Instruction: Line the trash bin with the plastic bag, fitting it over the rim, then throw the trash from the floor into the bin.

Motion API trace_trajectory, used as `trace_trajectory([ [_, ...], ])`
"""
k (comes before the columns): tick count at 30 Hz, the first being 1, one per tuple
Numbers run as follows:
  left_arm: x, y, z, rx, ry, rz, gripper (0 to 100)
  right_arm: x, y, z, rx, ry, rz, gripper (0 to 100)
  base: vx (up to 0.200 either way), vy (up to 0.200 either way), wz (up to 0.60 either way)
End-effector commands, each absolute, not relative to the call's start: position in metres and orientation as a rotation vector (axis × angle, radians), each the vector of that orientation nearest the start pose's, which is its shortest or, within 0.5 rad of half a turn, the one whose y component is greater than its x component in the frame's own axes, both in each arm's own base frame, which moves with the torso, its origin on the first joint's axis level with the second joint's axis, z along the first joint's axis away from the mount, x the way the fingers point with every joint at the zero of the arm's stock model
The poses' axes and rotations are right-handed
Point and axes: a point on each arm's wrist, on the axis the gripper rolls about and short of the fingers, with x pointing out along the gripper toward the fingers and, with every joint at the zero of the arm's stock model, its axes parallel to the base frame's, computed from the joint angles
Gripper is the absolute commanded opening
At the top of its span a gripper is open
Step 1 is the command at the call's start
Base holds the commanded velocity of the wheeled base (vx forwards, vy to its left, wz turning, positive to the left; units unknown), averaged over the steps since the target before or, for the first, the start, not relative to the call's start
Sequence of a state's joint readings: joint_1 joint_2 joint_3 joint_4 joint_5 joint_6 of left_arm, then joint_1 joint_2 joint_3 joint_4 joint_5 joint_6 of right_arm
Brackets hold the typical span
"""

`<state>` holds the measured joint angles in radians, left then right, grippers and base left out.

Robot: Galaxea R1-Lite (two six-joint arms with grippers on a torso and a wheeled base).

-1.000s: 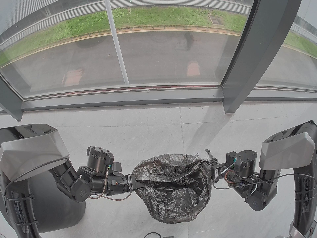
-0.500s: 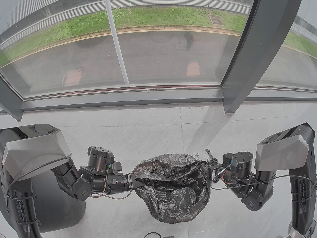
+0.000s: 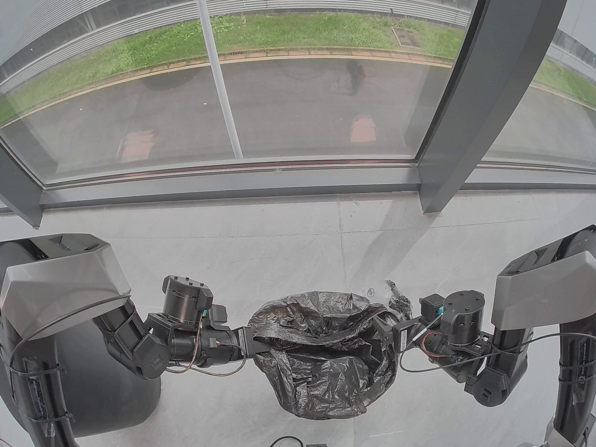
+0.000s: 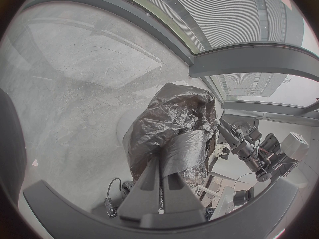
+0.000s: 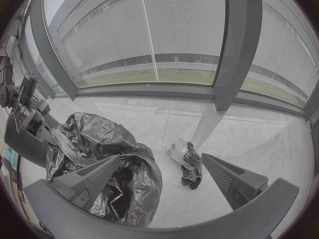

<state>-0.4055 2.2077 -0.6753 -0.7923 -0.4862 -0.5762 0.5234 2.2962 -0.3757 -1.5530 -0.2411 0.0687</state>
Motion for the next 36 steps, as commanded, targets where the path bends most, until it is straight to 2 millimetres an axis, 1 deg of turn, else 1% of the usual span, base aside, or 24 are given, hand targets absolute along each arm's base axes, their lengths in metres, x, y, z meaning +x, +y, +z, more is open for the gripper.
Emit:
trace_trajectory([
  [1,0.302,-0.142,0.004,-0.542,0.982,-0.608,0,0.261,0.146,0.009,-0.058,0.322,0.279,100,0.0,0.0,0.0],
  [5,0.302,-0.141,0.006,-0.543,0.979,-0.607,0,0.251,0.153,0.017,-0.059,0.31,0.33,100,0.0,0.0,0.0],
  [7,0.302,-0.141,0.005,-0.544,0.981,-0.606,0,0.249,0.155,0.019,-0.059,0.307,0.337,100,0.0,0.0,0.0],
  [11,0.301,-0.141,0.009,-0.544,0.972,-0.61,0,0.242,0.165,0.023,-0.081,0.29,0.374,100,0.0,0.0,0.0],
  [16,0.301,-0.141,0.011,-0.545,0.965,-0.614,0,0.237,0.176,0.02,-0.188,0.271,0.436,100,0.0,0.0,0.0],
  [21,0.298,-0.139,0.01,-0.544,0.973,-0.609,0,0.238,0.194,0.012,-0.307,0.236,0.496,100,0.0,0.0,0.0],
  [26,0.298,-0.139,0.012,-0.544,0.969,-0.611,0,0.24,0.211,0.0,-0.352,0.222,0.528,100,0.0,0.0,0.0],
  [36,0.298,-0.139,0.015,-0.545,0.959,-0.615,0,0.239,0.228,-0.018,-0.405,0.225,0.549,100,0.0,0.0,0.0],
])
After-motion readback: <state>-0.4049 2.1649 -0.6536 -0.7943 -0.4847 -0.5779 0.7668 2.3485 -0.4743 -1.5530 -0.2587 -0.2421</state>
